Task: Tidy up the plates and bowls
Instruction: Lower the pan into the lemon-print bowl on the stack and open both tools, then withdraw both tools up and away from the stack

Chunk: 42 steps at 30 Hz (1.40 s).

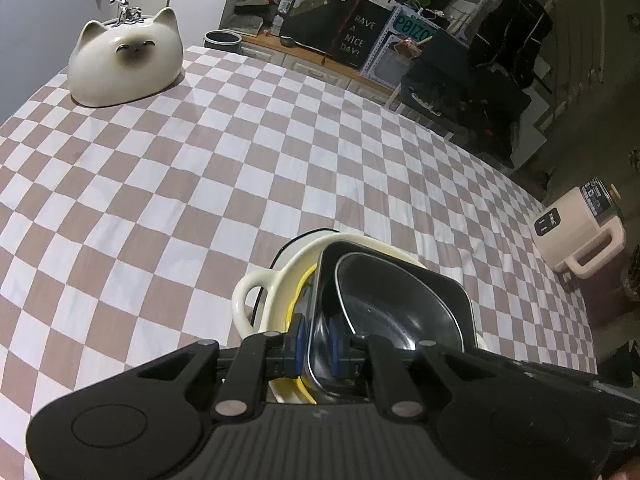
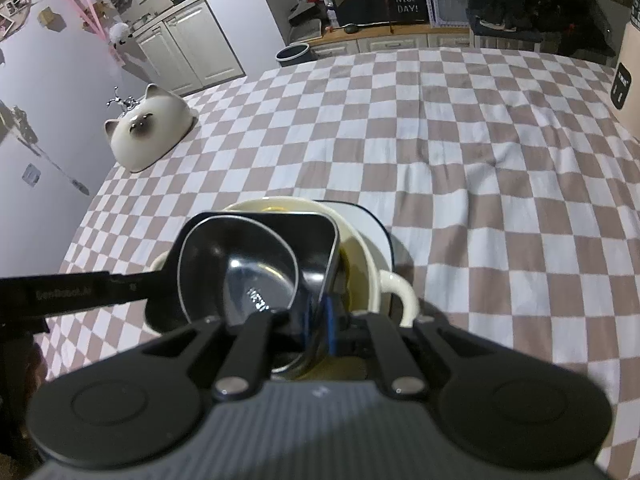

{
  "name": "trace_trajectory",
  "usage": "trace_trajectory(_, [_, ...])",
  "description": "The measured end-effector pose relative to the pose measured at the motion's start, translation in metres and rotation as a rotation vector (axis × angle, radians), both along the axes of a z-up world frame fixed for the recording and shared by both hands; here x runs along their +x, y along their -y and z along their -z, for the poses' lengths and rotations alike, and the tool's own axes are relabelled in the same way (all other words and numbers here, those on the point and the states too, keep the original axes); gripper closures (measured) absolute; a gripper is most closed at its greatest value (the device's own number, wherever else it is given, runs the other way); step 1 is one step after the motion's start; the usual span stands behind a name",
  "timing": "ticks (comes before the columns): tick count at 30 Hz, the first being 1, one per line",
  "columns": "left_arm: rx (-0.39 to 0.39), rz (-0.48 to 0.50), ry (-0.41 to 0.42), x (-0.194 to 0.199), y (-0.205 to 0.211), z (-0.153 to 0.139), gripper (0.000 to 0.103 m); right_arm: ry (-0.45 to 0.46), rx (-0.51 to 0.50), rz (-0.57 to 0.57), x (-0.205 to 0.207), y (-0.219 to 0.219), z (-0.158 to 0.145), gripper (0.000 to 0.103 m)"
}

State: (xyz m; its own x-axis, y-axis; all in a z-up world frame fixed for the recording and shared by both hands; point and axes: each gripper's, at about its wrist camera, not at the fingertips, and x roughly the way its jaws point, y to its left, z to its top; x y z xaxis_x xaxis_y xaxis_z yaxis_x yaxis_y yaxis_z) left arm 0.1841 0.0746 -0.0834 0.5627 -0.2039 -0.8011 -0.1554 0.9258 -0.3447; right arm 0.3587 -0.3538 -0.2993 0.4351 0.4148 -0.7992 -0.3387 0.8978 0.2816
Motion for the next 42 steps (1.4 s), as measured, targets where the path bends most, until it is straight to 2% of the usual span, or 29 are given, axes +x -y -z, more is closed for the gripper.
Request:
trace_trajectory(8, [0.023, 0.032, -0.029, -0.001, 0.004, 0.002, 0.091, 0.018, -0.007, -0.074, -0.012, 0.004, -0.001, 0.093])
trace_trajectory(14, [0.046, 0.036, -0.051, 0.001, 0.006, 0.005, 0.091, 0.008, -0.044, -0.089, -0.009, -0.003, 0.006, 0.094])
trace_trajectory(28, [0.072, 0.038, -0.049, -0.007, 0.01, -0.006, 0.091, 0.042, -0.013, -0.034, -0.012, 0.009, -0.003, 0.093])
trace_trajectory(31, [0.082, 0.029, -0.043, -0.01, 0.012, -0.011, 0.088, 0.062, 0.012, -0.024, -0.015, 0.014, -0.009, 0.093])
trace_trajectory(33, [0.086, 0.019, -0.039, -0.013, 0.011, -0.015, 0.083, 0.086, 0.018, -0.021, -0.019, 0.016, -0.015, 0.093])
trace_trajectory(35, [0.1, 0.009, -0.029, -0.016, 0.012, -0.02, 0.066, 0.113, 0.029, -0.018, -0.024, 0.018, -0.022, 0.087])
trace_trajectory(36, [0.105, 0.008, -0.017, -0.018, 0.012, -0.024, 0.062, 0.129, 0.034, -0.015, -0.027, 0.019, -0.025, 0.079])
trace_trajectory(37, [0.108, 0.01, -0.001, -0.021, 0.012, -0.028, 0.054, 0.149, 0.037, -0.008, -0.029, 0.02, -0.029, 0.067])
trace_trajectory(39, [0.115, 0.014, 0.032, -0.028, 0.013, -0.035, 0.039, 0.185, 0.037, 0.012, -0.032, 0.024, -0.036, 0.052])
trace_trajectory(40, [0.128, 0.015, 0.049, -0.031, 0.014, -0.039, 0.026, 0.198, 0.036, 0.024, -0.033, 0.026, -0.039, 0.049])
trace_trajectory(41, [0.15, 0.013, 0.067, -0.035, 0.015, -0.042, 0.02, 0.211, 0.037, 0.035, -0.035, 0.029, -0.042, 0.048])
trace_trajectory(42, [0.171, 0.01, 0.077, -0.038, 0.016, -0.045, 0.018, 0.225, 0.044, 0.046, -0.036, 0.032, -0.046, 0.045])
